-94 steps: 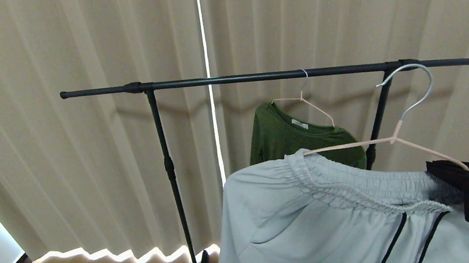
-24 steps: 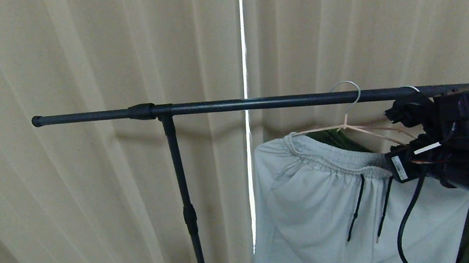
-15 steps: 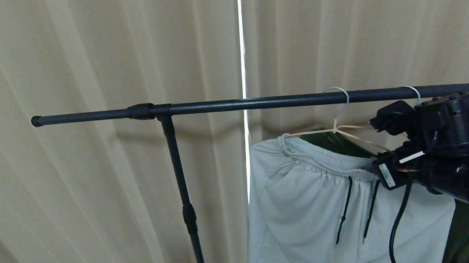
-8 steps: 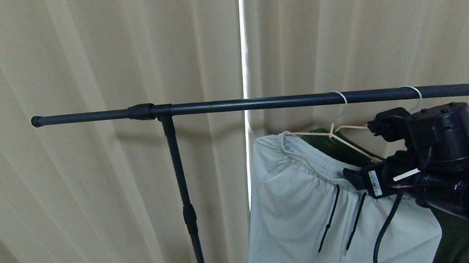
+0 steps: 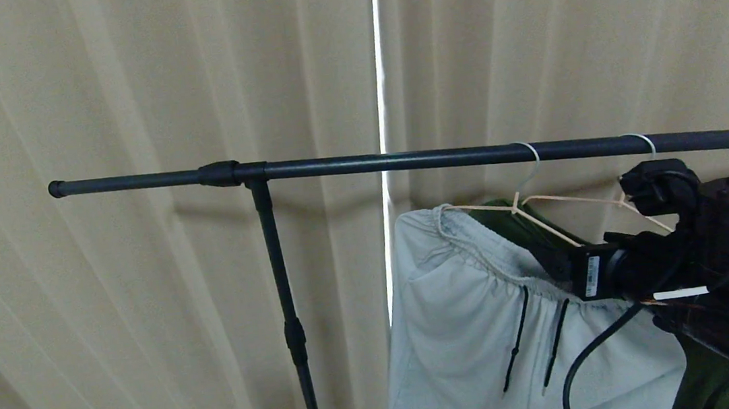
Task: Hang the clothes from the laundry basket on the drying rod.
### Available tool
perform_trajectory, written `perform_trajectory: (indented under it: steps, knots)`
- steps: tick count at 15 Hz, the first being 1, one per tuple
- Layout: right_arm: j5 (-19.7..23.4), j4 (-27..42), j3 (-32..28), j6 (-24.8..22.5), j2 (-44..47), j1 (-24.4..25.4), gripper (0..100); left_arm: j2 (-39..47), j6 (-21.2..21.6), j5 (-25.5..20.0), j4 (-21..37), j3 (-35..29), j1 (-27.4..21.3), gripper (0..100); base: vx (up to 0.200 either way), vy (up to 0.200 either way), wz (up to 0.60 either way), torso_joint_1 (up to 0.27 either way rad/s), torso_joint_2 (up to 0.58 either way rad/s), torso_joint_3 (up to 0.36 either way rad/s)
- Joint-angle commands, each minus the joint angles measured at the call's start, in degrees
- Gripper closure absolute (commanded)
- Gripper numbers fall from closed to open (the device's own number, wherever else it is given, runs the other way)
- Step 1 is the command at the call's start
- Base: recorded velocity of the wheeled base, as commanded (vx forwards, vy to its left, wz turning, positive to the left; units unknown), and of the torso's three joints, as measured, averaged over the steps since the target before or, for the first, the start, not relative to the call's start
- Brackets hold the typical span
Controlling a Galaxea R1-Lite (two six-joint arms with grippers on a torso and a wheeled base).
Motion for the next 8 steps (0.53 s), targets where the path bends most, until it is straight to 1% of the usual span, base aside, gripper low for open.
perform_trajectory:
  steps: [1, 2, 4, 5, 6, 7, 8]
  knots:
    - [-0.05, -0.66, 3.84, -0.01, -5.48, 0.69, 0, 0.0, 0.01, -0.01, -0.02, 0.0, 0.02, 0, 0.0, 0.0, 0.0, 0.0, 0.0, 0.0]
    - [-0.05, -0.57, 4.64, -1.33, -7.15, 0.69, 0, 0.0, -0.08, -0.01, -0.02, 0.0, 0.02, 0, 0.0, 0.0, 0.0, 0.0, 0.0, 0.0]
    - [-0.32, -1.28, 4.64, -6.78, -11.98, 1.04, 0, 0.0, -0.08, -0.01, -0.02, 0.0, 0.02, 0, 0.0, 0.0, 0.0, 0.0, 0.0, 0.0]
    - [-0.32, -1.54, 4.81, -8.45, -13.92, 1.39, 0, 0.0, -0.08, -0.01, -0.02, 0.0, 0.02, 0, 0.0, 0.0, 0.0, 0.0, 0.0, 0.0]
    - [-0.14, -1.19, 6.66, -13.11, -20.6, 1.74, 0, 0.0, 0.01, -0.01, -0.02, 0.0, 0.02, 0, 0.0, 0.0, 0.0, 0.0, 0.0, 0.0]
    - [0.03, -0.49, 8.59, -16.45, -24.9, 1.74, 0, 0.0, 0.01, -0.01, -0.02, 0.0, 0.02, 0, 0.0, 0.0, 0.0, 0.0, 0.0, 0.0]
    - [0.74, 0.48, 10.17, -21.9, -29.47, 1.74, 0, 0.0, 0.01, -0.01, -0.02, 0.0, 0.02, 0, 0.0, 0.0, 0.0, 0.0, 0.0, 0.0]
